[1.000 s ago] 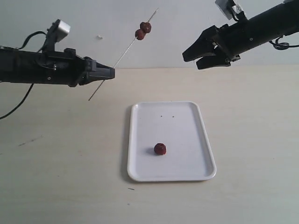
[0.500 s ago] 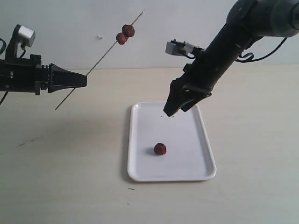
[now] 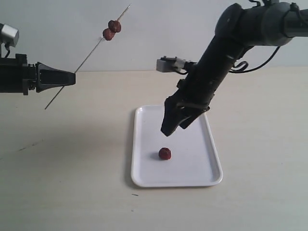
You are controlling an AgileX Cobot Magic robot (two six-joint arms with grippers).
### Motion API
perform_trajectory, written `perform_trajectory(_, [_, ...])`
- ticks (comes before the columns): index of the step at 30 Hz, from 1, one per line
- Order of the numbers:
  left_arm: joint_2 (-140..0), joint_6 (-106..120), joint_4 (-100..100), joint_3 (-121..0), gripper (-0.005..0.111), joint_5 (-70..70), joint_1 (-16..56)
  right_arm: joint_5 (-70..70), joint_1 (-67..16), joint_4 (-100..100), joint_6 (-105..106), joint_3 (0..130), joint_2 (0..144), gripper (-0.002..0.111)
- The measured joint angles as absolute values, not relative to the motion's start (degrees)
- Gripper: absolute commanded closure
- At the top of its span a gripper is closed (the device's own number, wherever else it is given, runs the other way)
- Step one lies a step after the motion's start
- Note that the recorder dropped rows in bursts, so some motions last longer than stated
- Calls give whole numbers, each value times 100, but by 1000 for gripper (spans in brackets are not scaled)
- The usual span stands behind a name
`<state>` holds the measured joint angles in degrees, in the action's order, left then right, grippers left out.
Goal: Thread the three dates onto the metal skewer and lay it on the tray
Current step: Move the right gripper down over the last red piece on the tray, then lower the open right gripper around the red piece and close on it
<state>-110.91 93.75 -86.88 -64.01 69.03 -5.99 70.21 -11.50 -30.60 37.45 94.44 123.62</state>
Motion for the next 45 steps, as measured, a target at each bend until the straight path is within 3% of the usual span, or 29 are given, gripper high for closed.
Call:
perform_trajectory(6, [-11091, 9416, -8697, -6401, 107, 6903, -604, 7021, -1716, -1983, 3449, 9444, 12362, 47])
perform_trajectory(21, [-11091, 9518, -8675, -6401, 107, 6903, -604, 6600, -2257, -1016, 6075, 9444, 12349, 47])
perform_trajectory(37, [-11091, 9530, -8675, -6401, 107, 6903, -604, 6035, -2257, -1185, 1088, 9444, 12349, 47])
perform_trajectory(45, [-11091, 9530, -8675, -6401, 107, 6903, -604, 5926, -2257, -1485, 437, 9444, 12349, 47])
